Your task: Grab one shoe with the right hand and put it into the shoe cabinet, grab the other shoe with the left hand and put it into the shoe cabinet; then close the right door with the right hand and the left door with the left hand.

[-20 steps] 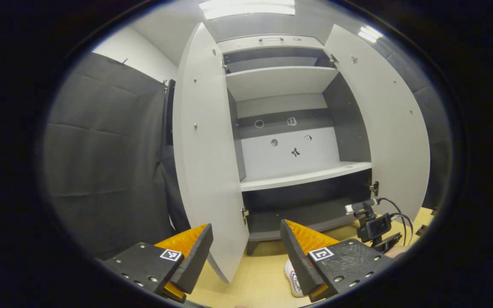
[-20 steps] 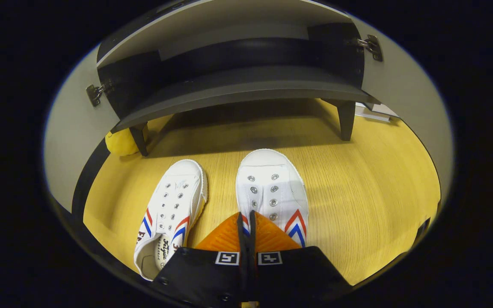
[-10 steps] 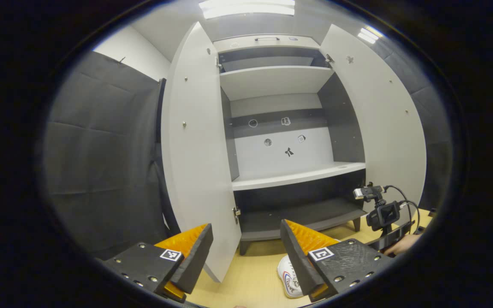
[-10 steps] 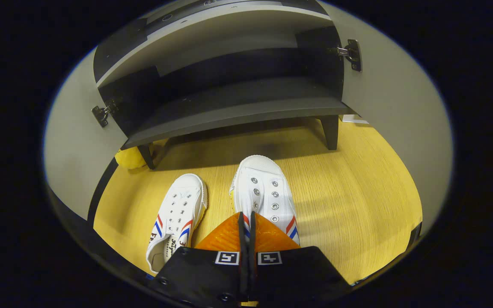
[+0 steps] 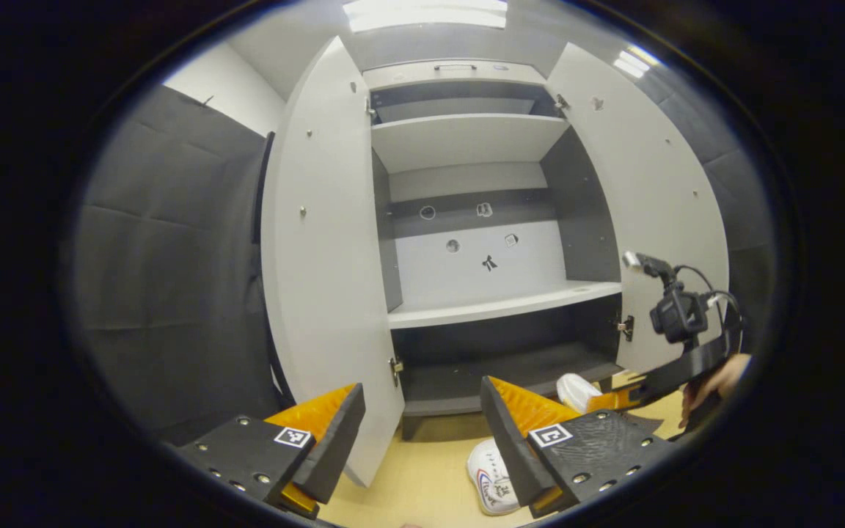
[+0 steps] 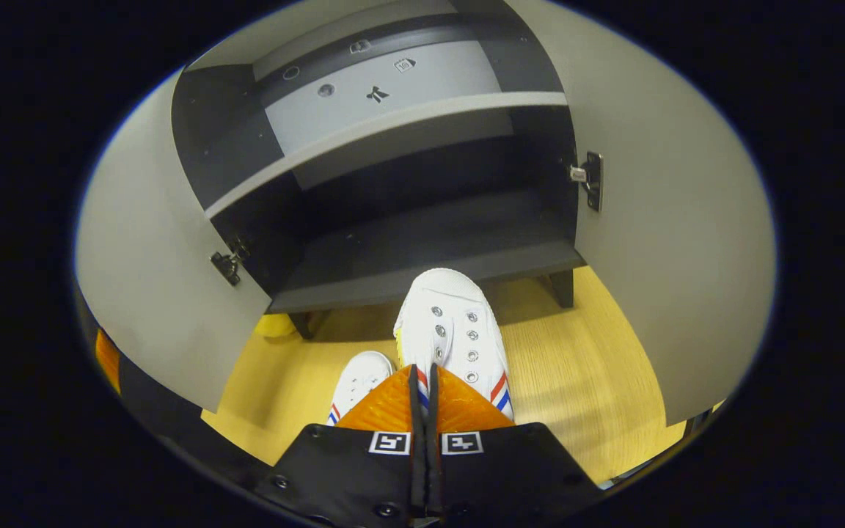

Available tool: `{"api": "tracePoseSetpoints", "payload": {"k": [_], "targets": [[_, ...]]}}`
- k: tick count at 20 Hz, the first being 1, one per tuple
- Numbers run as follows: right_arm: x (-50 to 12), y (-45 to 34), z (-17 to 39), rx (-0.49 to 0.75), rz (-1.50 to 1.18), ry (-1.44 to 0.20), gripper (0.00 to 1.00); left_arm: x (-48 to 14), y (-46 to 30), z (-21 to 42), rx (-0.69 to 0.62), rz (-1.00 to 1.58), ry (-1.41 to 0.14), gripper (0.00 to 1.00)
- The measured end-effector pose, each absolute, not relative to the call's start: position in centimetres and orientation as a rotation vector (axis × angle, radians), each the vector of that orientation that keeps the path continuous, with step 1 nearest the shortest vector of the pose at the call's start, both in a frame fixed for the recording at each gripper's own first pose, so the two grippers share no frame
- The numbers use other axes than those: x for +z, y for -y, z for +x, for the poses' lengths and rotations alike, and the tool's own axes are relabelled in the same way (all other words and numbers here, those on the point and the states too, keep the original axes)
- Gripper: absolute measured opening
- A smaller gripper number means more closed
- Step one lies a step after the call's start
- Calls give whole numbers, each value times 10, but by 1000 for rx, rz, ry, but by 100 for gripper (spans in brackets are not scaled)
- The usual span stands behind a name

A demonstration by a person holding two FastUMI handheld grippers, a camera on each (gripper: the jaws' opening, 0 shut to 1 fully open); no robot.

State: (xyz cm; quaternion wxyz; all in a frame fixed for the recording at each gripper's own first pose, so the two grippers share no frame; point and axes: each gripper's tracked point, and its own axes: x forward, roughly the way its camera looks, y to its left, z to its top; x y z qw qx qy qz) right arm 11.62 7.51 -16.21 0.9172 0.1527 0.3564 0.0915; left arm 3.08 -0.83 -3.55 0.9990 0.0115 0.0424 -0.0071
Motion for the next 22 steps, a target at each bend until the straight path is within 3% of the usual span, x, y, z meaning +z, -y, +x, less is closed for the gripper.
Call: {"api": "tracePoseSetpoints", "payload": {"k": [13, 22], "targets": [[-13, -63, 158, 239, 349, -473, 1, -31, 19, 44, -33, 12, -68, 90], [52, -62, 236, 253, 340, -356, 0, -36, 15, 53, 3, 0, -80, 89]]}}
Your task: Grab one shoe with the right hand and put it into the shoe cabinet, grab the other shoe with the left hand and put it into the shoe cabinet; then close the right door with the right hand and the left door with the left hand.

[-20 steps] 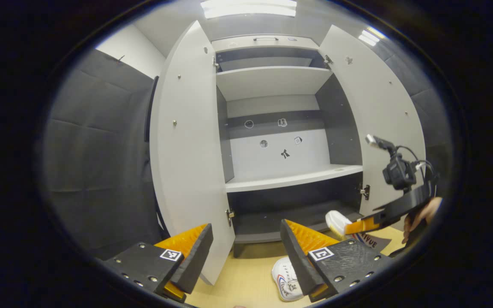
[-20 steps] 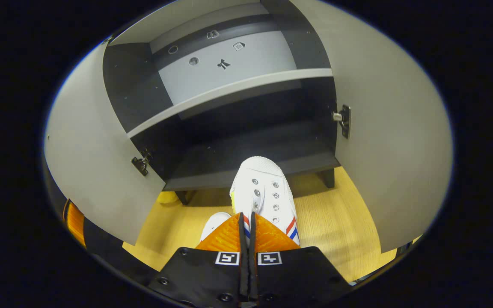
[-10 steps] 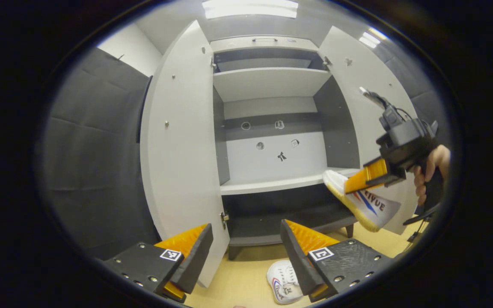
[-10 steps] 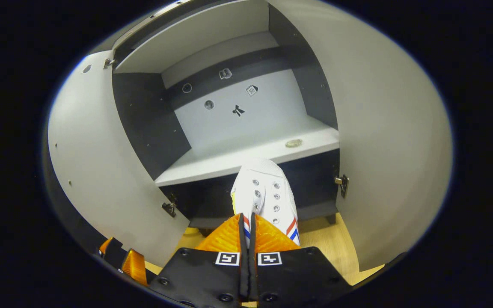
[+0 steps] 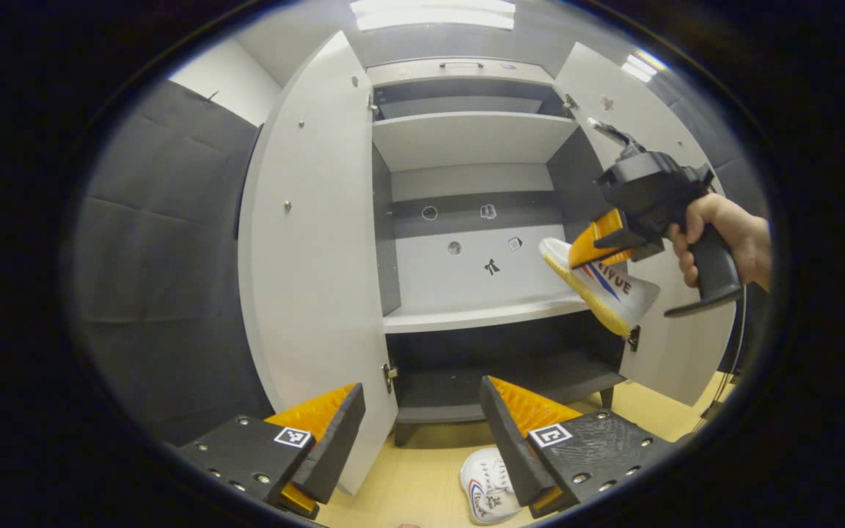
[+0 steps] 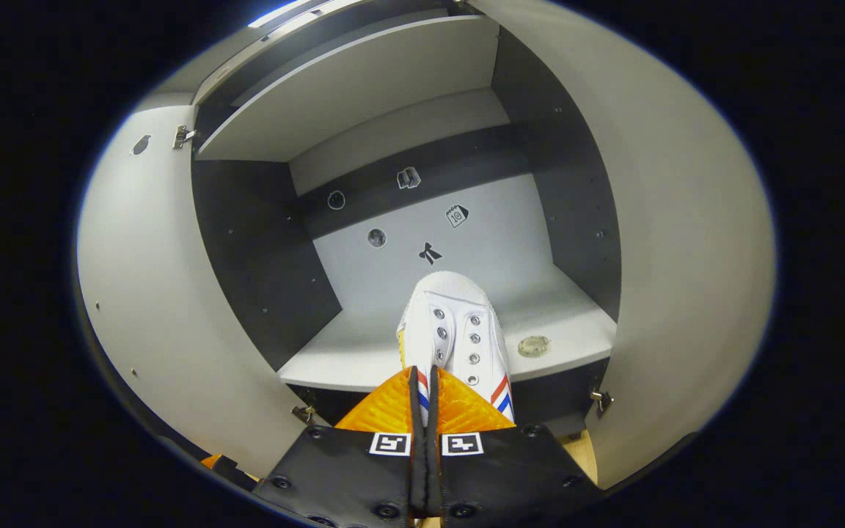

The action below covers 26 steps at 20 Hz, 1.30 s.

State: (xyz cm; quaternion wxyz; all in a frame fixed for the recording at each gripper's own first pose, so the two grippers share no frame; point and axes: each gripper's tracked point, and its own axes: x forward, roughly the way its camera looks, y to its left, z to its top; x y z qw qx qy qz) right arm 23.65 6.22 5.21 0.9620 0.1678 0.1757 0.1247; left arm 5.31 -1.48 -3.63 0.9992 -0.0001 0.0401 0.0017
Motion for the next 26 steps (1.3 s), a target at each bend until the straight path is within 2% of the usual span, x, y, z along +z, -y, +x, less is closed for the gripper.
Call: {"api": "tracePoseSetpoints", "payload": {"k": [10, 16, 22, 24, 26], "targets": [[87, -51, 343, 204, 361, -325, 1, -46, 9, 58, 53, 0, -119, 91], [42, -52, 388, 144, 322, -429, 0, -60, 3, 59, 87, -15, -162, 91], [11, -48, 411, 77, 329, -496, 0, -66, 6, 62, 68, 11, -193, 89], [4, -55, 410, 100, 328, -510, 5, -71, 10, 64, 42, 15, -204, 91], [6, -68, 408, 143, 320, -494, 18, -78, 12, 67, 22, 24, -222, 90]]}}
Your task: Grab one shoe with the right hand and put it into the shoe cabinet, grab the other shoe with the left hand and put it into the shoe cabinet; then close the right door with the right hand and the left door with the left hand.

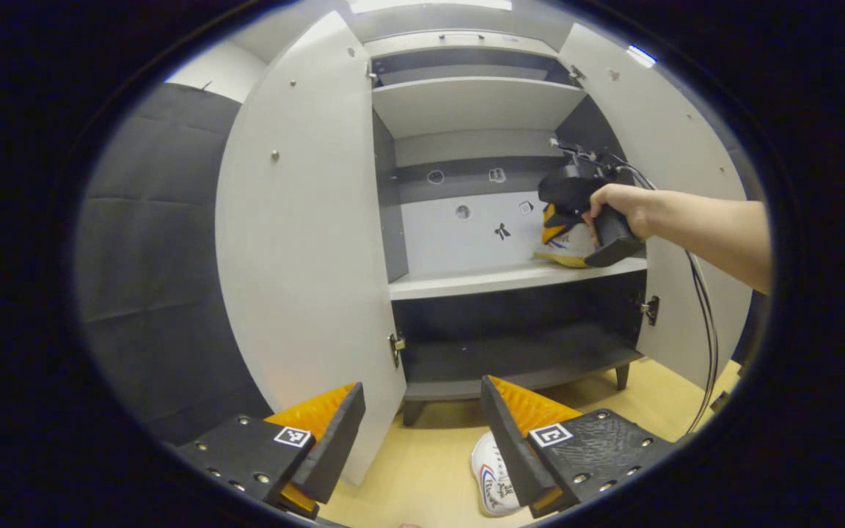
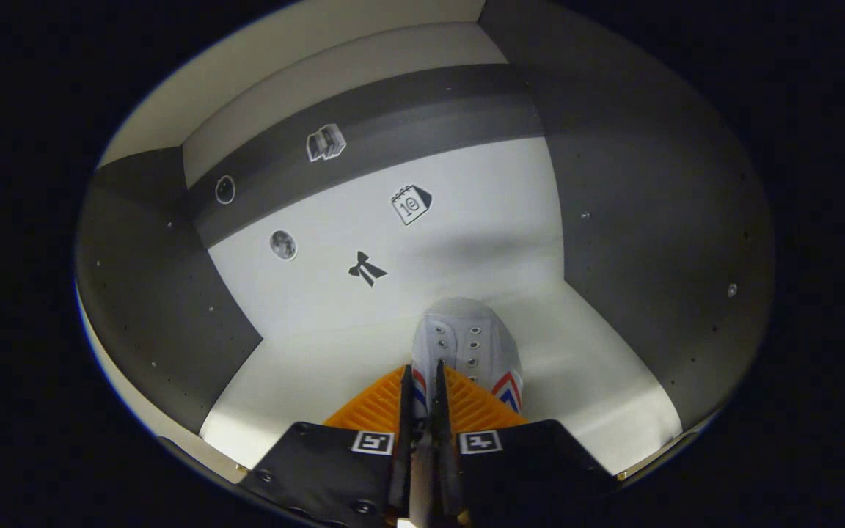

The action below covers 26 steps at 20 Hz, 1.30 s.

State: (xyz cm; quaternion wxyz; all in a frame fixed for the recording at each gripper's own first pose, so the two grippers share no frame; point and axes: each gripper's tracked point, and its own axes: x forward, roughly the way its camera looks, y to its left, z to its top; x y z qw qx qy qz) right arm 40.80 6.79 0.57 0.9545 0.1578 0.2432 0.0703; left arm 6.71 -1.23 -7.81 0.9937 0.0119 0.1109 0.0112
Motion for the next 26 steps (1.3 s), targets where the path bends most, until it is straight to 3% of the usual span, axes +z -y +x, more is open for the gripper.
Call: {"api": "tracePoseSetpoints", "payload": {"k": [2, 4, 6, 13, 21, 22, 24, 26], "targets": [[13, -71, 404, 151, 291, -456, 33, -85, 14, 70, 9, 29, -242, 91], [19, -71, 394, 151, 252, -423, 73, -92, 15, 73, -5, 22, -260, 91], [26, -66, 382, 142, 206, -376, 99, -100, 16, 77, -19, 11, -279, 90], [55, -58, 305, 166, 119, -217, 98, -141, 20, 92, -84, -34, -368, 91], [47, -40, 216, 162, 8, -182, 98, -210, 45, 100, -218, -29, -529, 92], [46, -38, 207, 158, -2, -180, 92, -221, 50, 100, -233, -32, -553, 92], [42, -35, 189, 156, -15, -180, 92, -241, 60, 99, -265, -33, -601, 92], [36, -32, 170, 158, -40, -187, 98, -260, 68, 93, -297, -43, -652, 92]]}}
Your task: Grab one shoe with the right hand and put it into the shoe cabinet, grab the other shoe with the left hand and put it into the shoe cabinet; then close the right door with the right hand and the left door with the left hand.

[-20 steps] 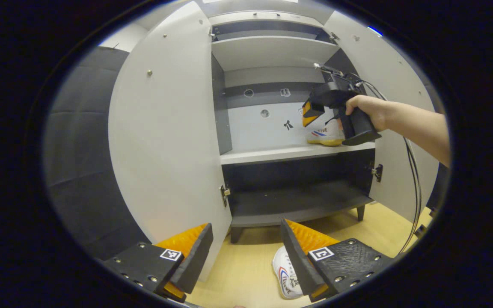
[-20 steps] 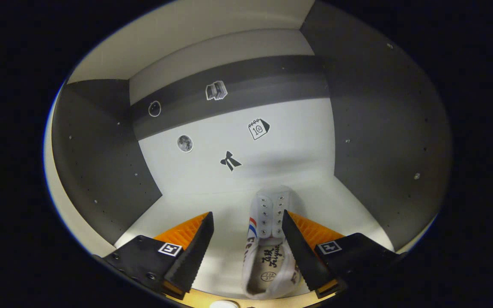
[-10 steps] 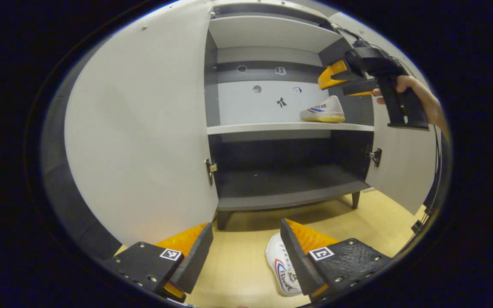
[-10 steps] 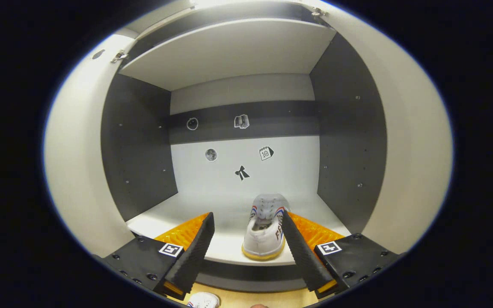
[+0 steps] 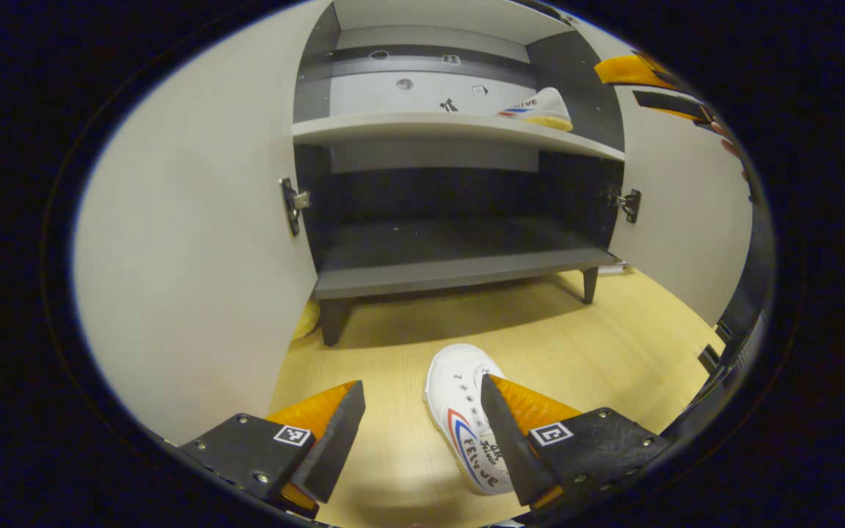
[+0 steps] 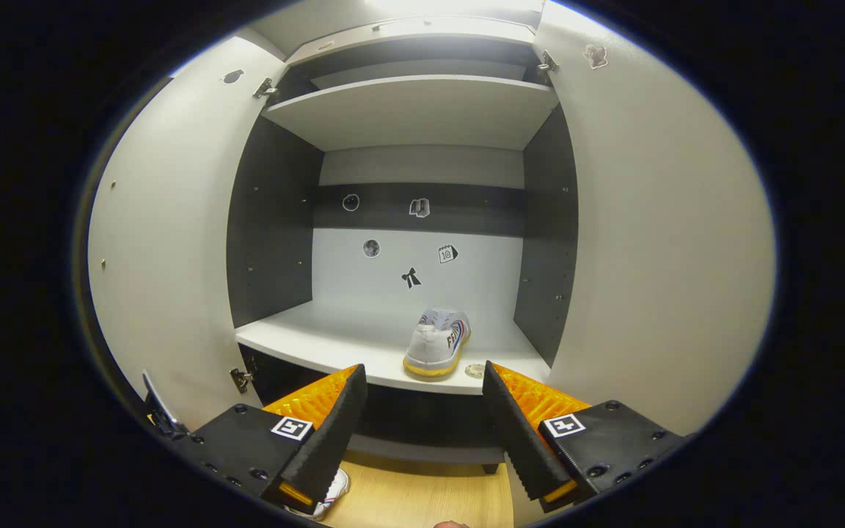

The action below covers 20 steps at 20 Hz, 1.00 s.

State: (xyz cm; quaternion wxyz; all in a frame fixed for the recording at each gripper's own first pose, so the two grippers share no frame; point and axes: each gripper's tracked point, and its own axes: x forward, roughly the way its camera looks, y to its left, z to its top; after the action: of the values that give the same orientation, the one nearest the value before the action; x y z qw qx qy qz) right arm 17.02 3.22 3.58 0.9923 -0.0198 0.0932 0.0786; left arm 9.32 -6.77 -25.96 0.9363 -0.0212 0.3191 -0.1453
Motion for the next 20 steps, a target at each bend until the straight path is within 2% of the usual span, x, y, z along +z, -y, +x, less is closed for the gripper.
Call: {"api": "tracePoseSetpoints", "payload": {"k": [1, 3, 4, 8, 20], "targets": [[33, -32, 162, 160, -53, -189, 94, -269, 70, 92, -308, -52, -681, 92], [25, -31, 147, 161, -77, -196, 94, -289, 76, 86, -319, -72, -738, 91], [21, -32, 140, 163, -80, -203, 99, -298, 78, 84, -322, -81, -768, 91], [-3, -33, 124, 167, -96, -258, 100, -325, 84, 78, -330, -111, -857, 91], [-8, -23, 107, 155, -118, -280, 98, -357, 96, 78, -350, -84, -949, 95]]}}
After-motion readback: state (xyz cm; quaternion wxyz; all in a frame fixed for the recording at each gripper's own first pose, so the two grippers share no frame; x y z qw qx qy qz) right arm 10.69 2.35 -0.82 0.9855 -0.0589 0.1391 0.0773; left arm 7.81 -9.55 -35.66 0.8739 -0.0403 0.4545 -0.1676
